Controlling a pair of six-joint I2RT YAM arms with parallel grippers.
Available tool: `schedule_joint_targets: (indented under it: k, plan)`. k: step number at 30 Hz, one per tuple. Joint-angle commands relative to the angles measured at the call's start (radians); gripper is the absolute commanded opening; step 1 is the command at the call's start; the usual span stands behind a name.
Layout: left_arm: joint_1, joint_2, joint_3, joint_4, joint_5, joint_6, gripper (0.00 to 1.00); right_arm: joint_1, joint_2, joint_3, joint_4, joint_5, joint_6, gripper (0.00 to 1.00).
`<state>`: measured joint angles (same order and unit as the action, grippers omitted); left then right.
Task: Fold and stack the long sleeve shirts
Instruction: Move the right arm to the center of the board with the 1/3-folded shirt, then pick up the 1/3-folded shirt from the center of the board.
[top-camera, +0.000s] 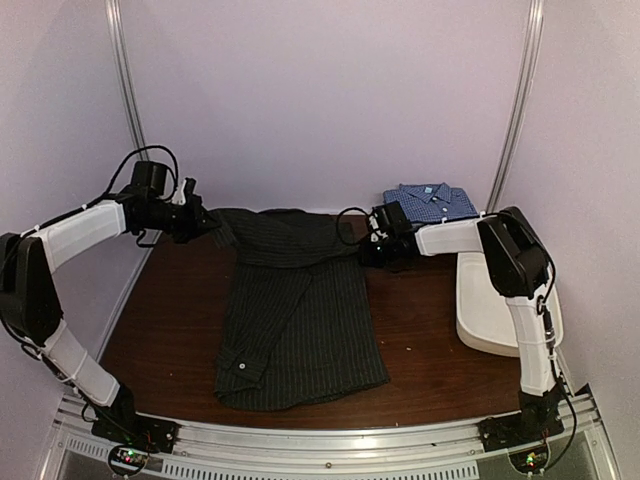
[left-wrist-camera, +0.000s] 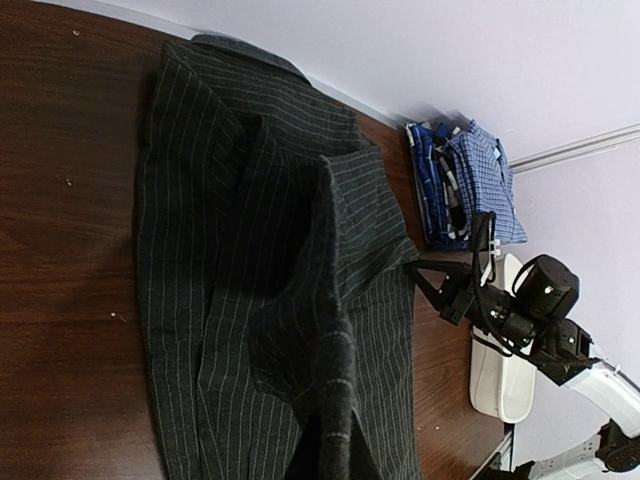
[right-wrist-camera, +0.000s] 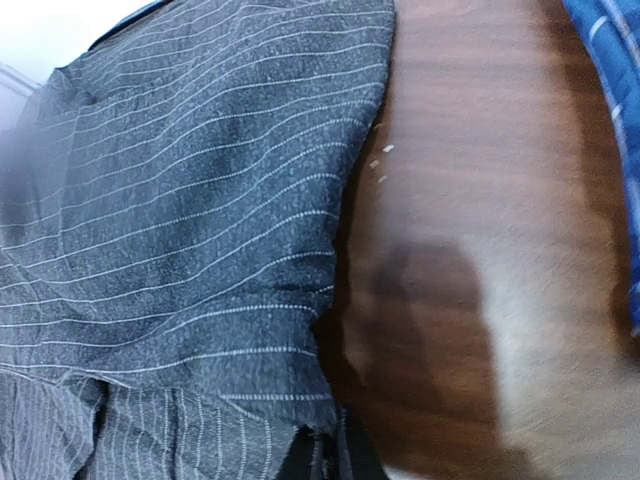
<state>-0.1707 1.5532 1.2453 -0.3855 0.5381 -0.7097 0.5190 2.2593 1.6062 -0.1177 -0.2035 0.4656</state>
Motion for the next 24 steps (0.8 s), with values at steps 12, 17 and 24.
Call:
schedule_joint_targets:
  k: [12,17,24]
  plan:
    - [-0.029,0.099,0.151,0.065,0.038,0.014,0.0,0.044,-0.281,-0.223,-0.164,0.037,-0.023,0.42]
    - [-0.029,0.108,0.17,0.063,0.052,0.02,0.0,0.153,-0.503,-0.463,-0.196,0.088,0.041,0.42]
    - [-0.029,0.115,0.19,0.064,0.091,0.021,0.0,0.3,-0.709,-0.662,-0.278,0.15,0.188,0.4]
